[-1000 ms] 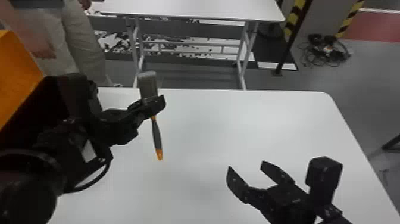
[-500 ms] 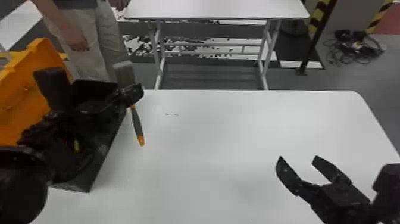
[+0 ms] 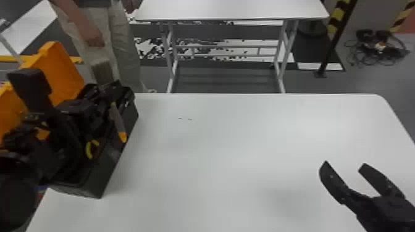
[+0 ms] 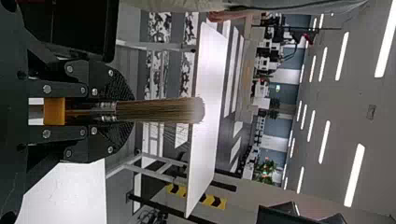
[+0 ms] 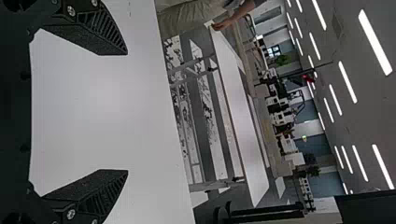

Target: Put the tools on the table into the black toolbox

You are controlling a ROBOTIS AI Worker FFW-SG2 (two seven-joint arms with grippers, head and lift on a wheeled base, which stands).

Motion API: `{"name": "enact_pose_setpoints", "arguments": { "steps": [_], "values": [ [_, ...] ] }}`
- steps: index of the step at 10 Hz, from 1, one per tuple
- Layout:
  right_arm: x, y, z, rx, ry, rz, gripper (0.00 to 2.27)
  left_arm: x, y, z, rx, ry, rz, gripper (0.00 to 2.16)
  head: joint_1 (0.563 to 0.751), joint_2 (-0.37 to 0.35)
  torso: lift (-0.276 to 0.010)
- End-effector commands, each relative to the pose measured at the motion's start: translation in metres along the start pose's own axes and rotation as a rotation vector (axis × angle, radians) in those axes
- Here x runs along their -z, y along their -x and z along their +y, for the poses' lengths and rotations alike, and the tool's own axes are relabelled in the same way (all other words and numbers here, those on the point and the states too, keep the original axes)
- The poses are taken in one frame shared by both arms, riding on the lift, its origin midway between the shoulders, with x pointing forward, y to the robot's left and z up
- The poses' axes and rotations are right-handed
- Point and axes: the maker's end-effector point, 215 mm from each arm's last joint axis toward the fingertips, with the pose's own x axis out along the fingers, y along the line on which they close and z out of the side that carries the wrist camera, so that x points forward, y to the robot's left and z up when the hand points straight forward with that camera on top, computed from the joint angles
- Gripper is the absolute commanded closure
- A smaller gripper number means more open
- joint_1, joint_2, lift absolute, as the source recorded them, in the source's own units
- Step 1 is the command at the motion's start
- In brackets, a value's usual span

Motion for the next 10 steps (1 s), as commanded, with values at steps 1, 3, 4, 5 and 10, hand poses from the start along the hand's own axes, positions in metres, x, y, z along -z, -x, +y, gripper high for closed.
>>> {"name": "enact_pose_setpoints", "arguments": {
  "steps": [1,3,4,5,10],
  "values": [
    [0.005,0.003,-0.008,0.016,-0.001,0.007,0.12,-0.012,0.008,0.024,-0.034,0.010,-0.022,2.13,0.695,0.085,-0.075],
    [0.008,0.005,-0.012,0.019,0.000,0.003,0.13,-0.026,0.020,0.059,-0.092,0.001,-0.045,2.13,0.695,0.122,-0.075],
    [0.009,0.006,-0.015,0.024,-0.002,0.002,0.13,-0.025,0.026,0.071,-0.112,0.002,-0.044,2.13,0.695,0.147,-0.075],
    [0.009,0.006,-0.018,0.030,-0.001,-0.002,0.13,-0.028,0.031,0.078,-0.123,0.007,-0.053,2.13,0.695,0.157,-0.075],
    [0.010,0.008,-0.022,0.035,-0.013,-0.011,0.13,0.007,0.029,0.112,-0.194,0.008,-0.052,0.06,0.695,0.207,-0.075]
  ]
}}
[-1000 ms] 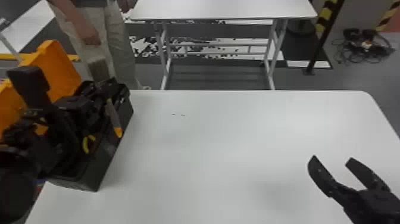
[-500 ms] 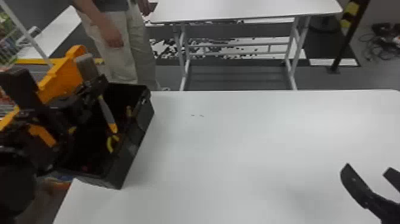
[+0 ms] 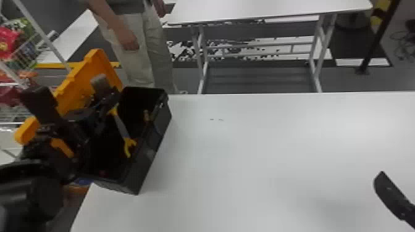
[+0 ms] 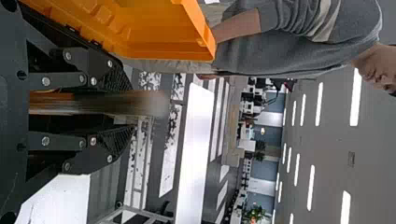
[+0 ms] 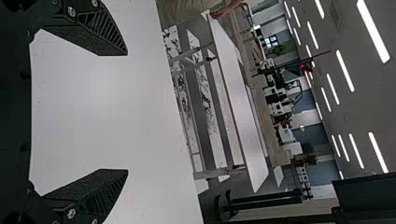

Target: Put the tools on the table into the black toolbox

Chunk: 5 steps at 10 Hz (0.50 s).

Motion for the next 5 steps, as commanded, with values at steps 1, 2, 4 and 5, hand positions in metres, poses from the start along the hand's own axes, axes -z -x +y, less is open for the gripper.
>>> {"name": "enact_pose_setpoints", "arguments": {
  "steps": [1,2,4,5],
  "values": [
    [0.001,0.000,0.001,-0.002,0.000,0.001,0.13,0.008,0.001,0.001,-0.007,0.015,0.006,0.00,0.695,0.214,-0.075],
    [-0.002,0.000,0.001,0.000,0.001,-0.008,0.13,0.010,0.003,-0.003,0.004,0.027,0.003,0.02,0.695,0.217,-0.075],
    [-0.012,0.000,-0.005,0.008,0.013,-0.043,0.13,0.011,0.017,-0.019,0.007,0.027,-0.047,0.03,0.695,0.207,-0.075],
    [-0.017,0.001,-0.009,0.012,0.021,-0.061,0.13,0.004,0.028,-0.033,0.008,0.008,-0.109,0.03,0.695,0.201,-0.075]
  ]
}}
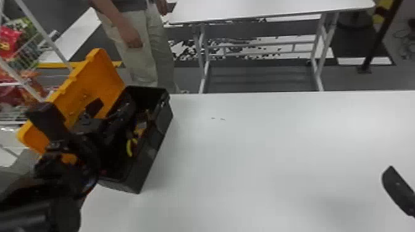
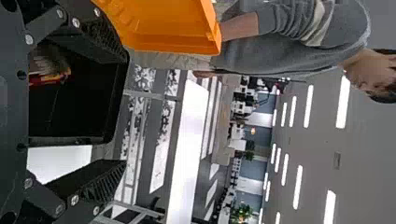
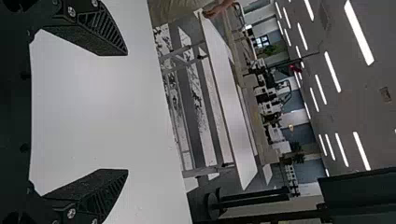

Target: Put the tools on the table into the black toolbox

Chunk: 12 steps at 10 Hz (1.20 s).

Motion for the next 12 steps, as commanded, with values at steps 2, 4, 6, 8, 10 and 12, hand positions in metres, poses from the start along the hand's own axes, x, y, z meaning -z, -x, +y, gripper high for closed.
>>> {"name": "enact_pose_setpoints", "arguments": {
  "steps": [2,4,6,8,10,12],
  "values": [
    [-0.010,0.002,-0.008,0.011,0.019,-0.055,0.13,0.006,0.024,-0.033,0.021,-0.011,-0.069,0.03,0.695,0.160,-0.075],
    [-0.014,0.006,-0.014,0.011,0.033,-0.084,0.13,0.022,0.040,-0.056,0.009,-0.019,-0.090,0.03,0.695,0.113,-0.075],
    [-0.014,0.012,-0.019,0.010,0.046,-0.111,0.13,0.033,0.054,-0.088,0.017,-0.059,-0.130,0.03,0.695,0.078,-0.075],
    [-0.012,0.022,-0.021,0.010,0.064,-0.146,0.13,0.046,0.071,-0.120,0.041,-0.081,-0.160,0.03,0.695,0.019,-0.075],
    [-0.007,0.031,-0.022,0.011,0.072,-0.164,0.13,0.058,0.085,-0.138,0.045,-0.089,-0.177,0.03,0.695,-0.030,-0.075],
    [-0.004,0.033,-0.008,-0.009,0.073,-0.178,0.13,0.064,0.100,-0.158,0.031,-0.081,-0.221,0.03,0.695,-0.068,-0.075]
  ]
}}
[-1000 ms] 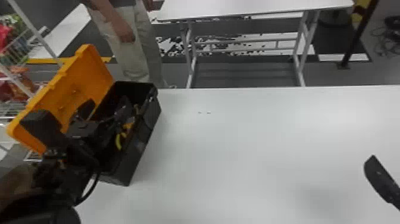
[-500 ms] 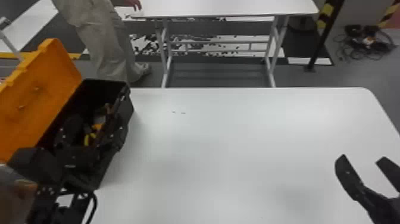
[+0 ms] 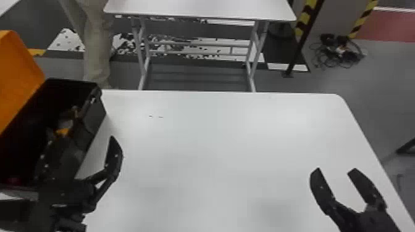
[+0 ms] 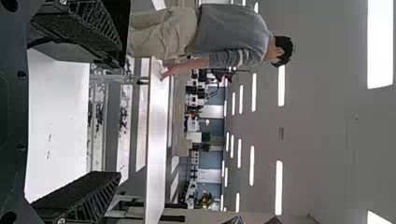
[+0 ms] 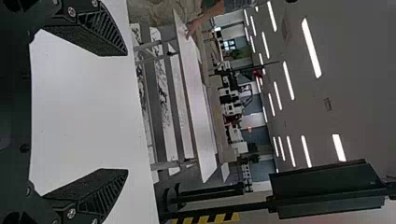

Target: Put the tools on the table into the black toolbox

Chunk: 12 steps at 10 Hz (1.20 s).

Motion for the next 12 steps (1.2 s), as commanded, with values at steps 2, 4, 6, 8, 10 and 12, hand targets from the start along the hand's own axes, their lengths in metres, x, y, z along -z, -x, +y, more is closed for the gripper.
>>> {"name": "enact_pose_setpoints", "arguments": {
  "steps": [2,4,6,8,10,12],
  "values": [
    [0.001,-0.003,0.033,-0.027,0.029,-0.034,0.13,0.010,0.017,-0.035,0.006,0.000,-0.018,0.03,0.695,-0.078,-0.075],
    [-0.001,0.003,0.053,-0.023,0.056,-0.087,0.14,0.010,0.027,-0.033,-0.039,0.005,-0.037,0.03,0.695,-0.075,-0.075],
    [0.003,0.015,0.057,-0.010,0.080,-0.119,0.14,0.009,0.043,-0.026,-0.062,0.013,-0.067,0.03,0.695,-0.047,-0.075],
    [0.001,0.025,0.060,-0.005,0.110,-0.152,0.14,0.006,0.055,-0.023,-0.077,0.024,-0.088,0.03,0.695,-0.030,-0.075],
    [-0.002,0.028,0.059,0.001,0.113,-0.166,0.14,0.002,0.059,-0.024,-0.076,0.028,-0.101,0.03,0.695,-0.028,-0.075],
    [0.000,0.027,0.059,0.001,0.113,-0.161,0.14,0.004,0.059,-0.023,-0.075,0.029,-0.093,0.04,0.695,-0.030,-0.075]
  ]
}}
